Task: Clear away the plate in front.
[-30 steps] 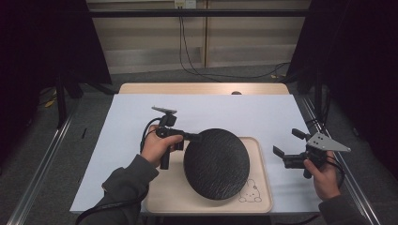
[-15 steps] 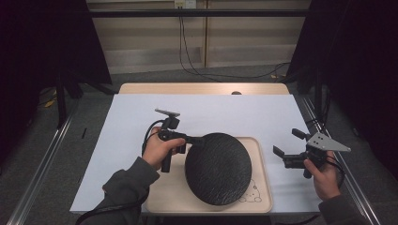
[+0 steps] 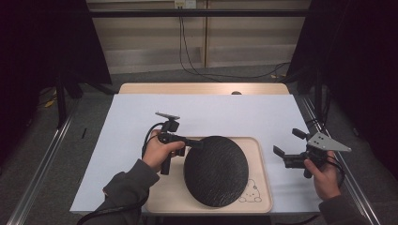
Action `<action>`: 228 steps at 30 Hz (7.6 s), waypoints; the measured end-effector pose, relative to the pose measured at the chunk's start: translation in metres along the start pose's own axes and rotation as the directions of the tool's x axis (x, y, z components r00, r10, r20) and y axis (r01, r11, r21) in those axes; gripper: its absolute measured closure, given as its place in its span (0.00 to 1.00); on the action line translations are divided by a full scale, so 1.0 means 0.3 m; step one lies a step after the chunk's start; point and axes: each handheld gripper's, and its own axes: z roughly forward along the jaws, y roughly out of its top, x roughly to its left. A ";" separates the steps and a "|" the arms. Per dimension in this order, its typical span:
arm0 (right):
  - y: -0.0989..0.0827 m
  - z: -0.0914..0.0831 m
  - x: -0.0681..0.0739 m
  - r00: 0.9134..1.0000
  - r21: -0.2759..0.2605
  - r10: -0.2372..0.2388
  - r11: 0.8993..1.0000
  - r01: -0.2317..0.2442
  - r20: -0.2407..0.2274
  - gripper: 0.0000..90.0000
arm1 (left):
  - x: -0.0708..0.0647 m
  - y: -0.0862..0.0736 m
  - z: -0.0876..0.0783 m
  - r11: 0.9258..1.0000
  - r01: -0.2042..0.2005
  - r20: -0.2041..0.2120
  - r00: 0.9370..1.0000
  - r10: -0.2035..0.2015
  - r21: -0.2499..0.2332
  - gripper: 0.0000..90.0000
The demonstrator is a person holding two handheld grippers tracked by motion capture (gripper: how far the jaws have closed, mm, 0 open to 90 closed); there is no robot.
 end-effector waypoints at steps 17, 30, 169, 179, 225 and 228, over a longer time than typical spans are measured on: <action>0.001 0.000 0.000 1.000 -0.002 0.000 1.000 0.000 0.004 0.00 | 0.008 -0.011 0.004 0.993 -0.112 -0.100 0.989 0.109 -0.027 0.97; 0.001 0.000 0.002 1.000 -0.004 -0.001 1.000 0.001 0.000 0.00 | 0.009 -0.041 0.016 0.978 -0.180 -0.133 0.977 0.165 -0.107 0.96; 0.002 0.014 0.008 1.000 0.009 -0.021 1.000 0.021 -0.011 0.00 | 0.090 -0.120 -0.057 0.933 -0.256 -0.311 0.935 0.173 -0.253 0.45; 0.003 0.008 0.007 1.000 0.011 -0.025 1.000 0.025 -0.006 0.00 | 0.088 -0.109 -0.082 0.914 -0.287 -0.326 0.926 0.189 -0.286 0.29; 0.005 0.004 0.007 1.000 0.013 -0.027 1.000 0.027 -0.002 0.00 | 0.156 -0.112 -0.259 0.851 -0.410 -0.365 0.886 0.286 -0.329 0.05; 0.005 0.004 0.007 1.000 0.012 -0.025 1.000 0.025 -0.001 0.00 | 0.161 -0.114 -0.266 0.848 -0.406 -0.378 0.885 0.272 -0.340 0.05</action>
